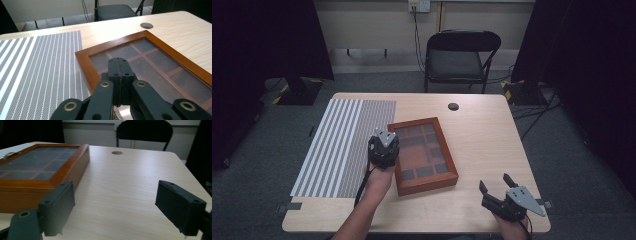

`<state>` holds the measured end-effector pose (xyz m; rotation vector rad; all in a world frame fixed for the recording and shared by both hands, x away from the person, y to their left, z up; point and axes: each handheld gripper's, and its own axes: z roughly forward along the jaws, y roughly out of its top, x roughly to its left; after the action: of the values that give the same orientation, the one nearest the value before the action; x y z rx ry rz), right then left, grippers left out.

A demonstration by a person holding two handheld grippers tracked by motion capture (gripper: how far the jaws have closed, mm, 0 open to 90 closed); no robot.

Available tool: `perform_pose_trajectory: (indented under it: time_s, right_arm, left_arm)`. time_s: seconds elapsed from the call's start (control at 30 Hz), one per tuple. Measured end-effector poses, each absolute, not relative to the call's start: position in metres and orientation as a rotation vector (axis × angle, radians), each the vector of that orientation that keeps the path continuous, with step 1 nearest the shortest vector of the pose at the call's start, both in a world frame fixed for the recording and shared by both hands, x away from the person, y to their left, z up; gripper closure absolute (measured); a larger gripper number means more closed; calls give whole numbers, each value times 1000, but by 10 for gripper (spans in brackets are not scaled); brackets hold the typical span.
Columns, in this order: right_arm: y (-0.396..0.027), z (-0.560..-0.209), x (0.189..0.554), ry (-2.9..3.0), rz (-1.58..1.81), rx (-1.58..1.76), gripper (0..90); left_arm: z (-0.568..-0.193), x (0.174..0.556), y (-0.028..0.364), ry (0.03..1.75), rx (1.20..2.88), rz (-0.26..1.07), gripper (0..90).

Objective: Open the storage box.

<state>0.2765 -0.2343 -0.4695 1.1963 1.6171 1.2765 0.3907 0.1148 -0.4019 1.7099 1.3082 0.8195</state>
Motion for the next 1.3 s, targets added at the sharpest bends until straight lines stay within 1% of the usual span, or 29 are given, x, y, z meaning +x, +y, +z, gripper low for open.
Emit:
perform_pose_trajectory:
  time_s: [0.1, 0.13, 0.17, 0.2, 0.23, 0.27, 0.3, 0.33, 0.37, 0.47, 0.5, 0.53, 0.63, 0.67, 0.7, 0.77, 0.87, 0.97, 1.03, 1.13, 1.17, 1.2, 1.3]
  right_arm:
    - [-224, -467, 275, 1646, 1291, 1157, 147]
    - [-223, -467, 274, 1656, 1286, 1145, 147]
    - [-223, -468, 274, 1655, 1286, 1147, 147]
    - [-223, -468, 274, 1655, 1286, 1147, 147]
    - [-224, -468, 275, 1649, 1289, 1155, 148]
    - [-225, -469, 276, 1644, 1295, 1163, 148]
    - [-228, -470, 277, 1634, 1289, 1181, 148]
    - [-228, -470, 277, 1634, 1289, 1181, 148]
    - [-230, -471, 277, 1629, 1284, 1193, 149]
    - [-232, -472, 277, 1631, 1271, 1192, 148]
    - [-232, -472, 277, 1631, 1271, 1192, 148]
    - [-232, -474, 278, 1633, 1274, 1194, 148]
    - [-233, -476, 278, 1635, 1273, 1197, 148]
    - [-233, -476, 278, 1635, 1268, 1195, 148]
    - [-234, -476, 277, 1635, 1264, 1194, 148]
    - [-234, -476, 277, 1636, 1261, 1192, 148]
    - [-235, -475, 276, 1634, 1261, 1190, 148]
    - [-236, -476, 275, 1631, 1263, 1192, 148]
    - [-237, -476, 276, 1630, 1261, 1198, 148]
    - [-237, -476, 275, 1633, 1260, 1192, 148]
    - [-237, -476, 275, 1630, 1261, 1192, 148]
    - [-237, -476, 275, 1630, 1261, 1192, 148]
    - [-237, -476, 275, 1630, 1262, 1192, 148]
  left_arm:
    - [-402, 389, 125, 1323, 1680, 846, 900]
    - [-405, 390, 130, 1333, 1678, 828, 846]
    - [-414, 395, 138, 1374, 1679, 784, 726]
    - [-414, 395, 138, 1374, 1679, 784, 678]
    - [-419, 397, 141, 1396, 1689, 760, 678]
    - [-424, 399, 141, 1412, 1703, 736, 640]
    - [-428, 400, 140, 1413, 1716, 719, 581]
    - [-431, 400, 137, 1410, 1725, 718, 581]
    - [-436, 401, 131, 1397, 1753, 724, 551]
    - [-439, 403, 126, 1402, 1766, 707, 496]
    - [-440, 404, 125, 1409, 1768, 701, 496]
    - [-442, 406, 125, 1422, 1780, 702, 473]
    - [-444, 407, 125, 1439, 1804, 700, 484]
    - [-445, 407, 125, 1444, 1803, 701, 509]
    - [-446, 407, 124, 1451, 1804, 697, 566]
    - [-446, 406, 124, 1447, 1816, 697, 574]
    - [-448, 405, 122, 1451, 1810, 704, 625]
    - [-448, 405, 122, 1457, 1798, 712, 634]
    - [-447, 404, 121, 1458, 1794, 733, 657]
    - [-445, 403, 122, 1447, 1785, 727, 663]
    - [-444, 402, 122, 1441, 1775, 726, 777]
    - [-444, 402, 122, 1441, 1775, 726, 791]
    - [-445, 402, 122, 1431, 1787, 733, 791]
